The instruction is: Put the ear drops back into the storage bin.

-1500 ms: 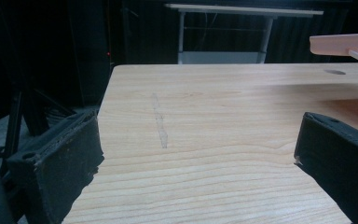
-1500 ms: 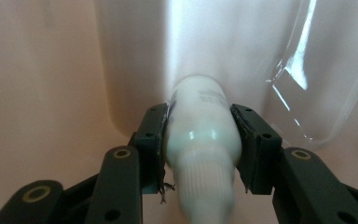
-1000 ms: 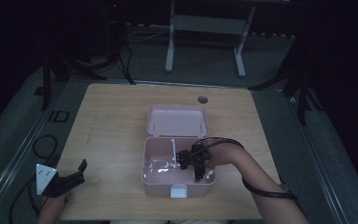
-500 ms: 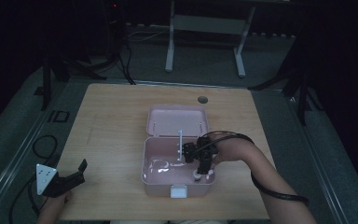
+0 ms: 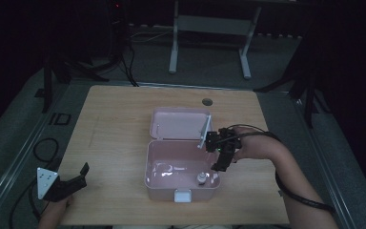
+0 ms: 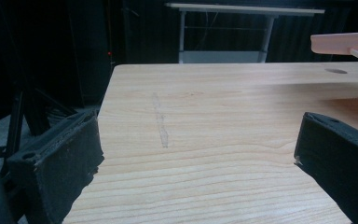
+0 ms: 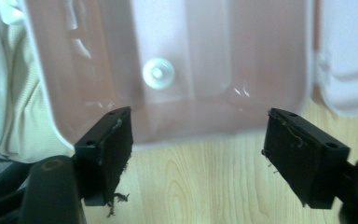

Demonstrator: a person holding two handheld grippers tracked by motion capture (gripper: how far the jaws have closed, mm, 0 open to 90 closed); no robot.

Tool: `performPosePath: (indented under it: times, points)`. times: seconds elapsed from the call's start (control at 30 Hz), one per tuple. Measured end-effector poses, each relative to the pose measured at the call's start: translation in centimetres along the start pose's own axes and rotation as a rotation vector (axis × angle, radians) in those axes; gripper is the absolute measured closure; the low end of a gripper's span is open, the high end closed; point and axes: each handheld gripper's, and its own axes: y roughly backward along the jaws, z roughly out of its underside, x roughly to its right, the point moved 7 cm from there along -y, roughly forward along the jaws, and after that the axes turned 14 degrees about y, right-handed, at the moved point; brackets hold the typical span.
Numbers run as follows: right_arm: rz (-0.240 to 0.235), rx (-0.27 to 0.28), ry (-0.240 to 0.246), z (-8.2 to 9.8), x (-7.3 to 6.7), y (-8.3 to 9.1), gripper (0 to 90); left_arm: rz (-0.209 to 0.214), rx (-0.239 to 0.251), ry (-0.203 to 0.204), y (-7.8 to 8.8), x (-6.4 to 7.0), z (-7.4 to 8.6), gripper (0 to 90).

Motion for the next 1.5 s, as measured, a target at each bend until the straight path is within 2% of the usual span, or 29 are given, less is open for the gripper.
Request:
performPosePath:
  times: [0.13, 0.27, 0.43, 0.5, 0.63, 0.77, 0.93, 1.1, 1.23, 1.4, 1.5]
  points:
    - [0.021, 0.019, -0.048, 1.9, 0.3, 0.5, 19.8, -0.001, 0.000, 0.001, 0.0, 0.0, 0.0, 0.9]
    - [0.017, 0.035, -0.089, 3.7, 0.2, 0.8, 15.9, -0.002, 0.000, 0.000, 0.0, 0.0, 0.0, 1.0]
    - [0.025, 0.048, -0.128, 5.9, 0.0, 0.1, 14.0, -0.003, 0.000, 0.001, 0.0, 0.0, 0.0, 1.0]
    - [0.050, 0.057, -0.141, 6.8, 0.0, -0.5, 13.9, -0.003, 0.000, 0.001, 0.0, 0.0, 0.0, 1.0]
    - [0.061, 0.076, -0.185, 8.5, 0.0, -2.1, 13.9, -0.003, 0.001, 0.001, 0.0, 0.0, 0.0, 1.0]
    - [0.046, 0.100, -0.226, 9.9, -0.3, -4.0, 13.9, -0.002, 0.000, 0.000, 0.0, 0.0, 0.0, 0.9]
    - [0.048, 0.157, -0.289, 11.7, -0.8, -6.6, 13.9, -0.003, 0.001, 0.000, 0.0, 0.0, 0.0, 1.0]
    - [0.049, 0.159, -0.346, 13.4, -1.3, -8.3, 13.9, -0.005, 0.000, -0.003, 0.0, 0.0, 0.0, 1.0]
    - [0.078, 0.168, -0.393, 14.7, -1.5, -9.2, 13.9, -0.006, 0.000, -0.004, 0.0, 0.0, 0.0, 1.0]
    - [0.157, 0.206, -0.473, 15.8, -1.3, -10.2, 13.8, -0.006, 0.000, -0.005, 0.0, 0.0, 0.0, 0.9]
    - [0.187, 0.210, -0.502, 16.4, -1.3, -10.9, 13.7, -0.005, 0.001, -0.004, 0.0, 0.0, 0.0, 0.9]
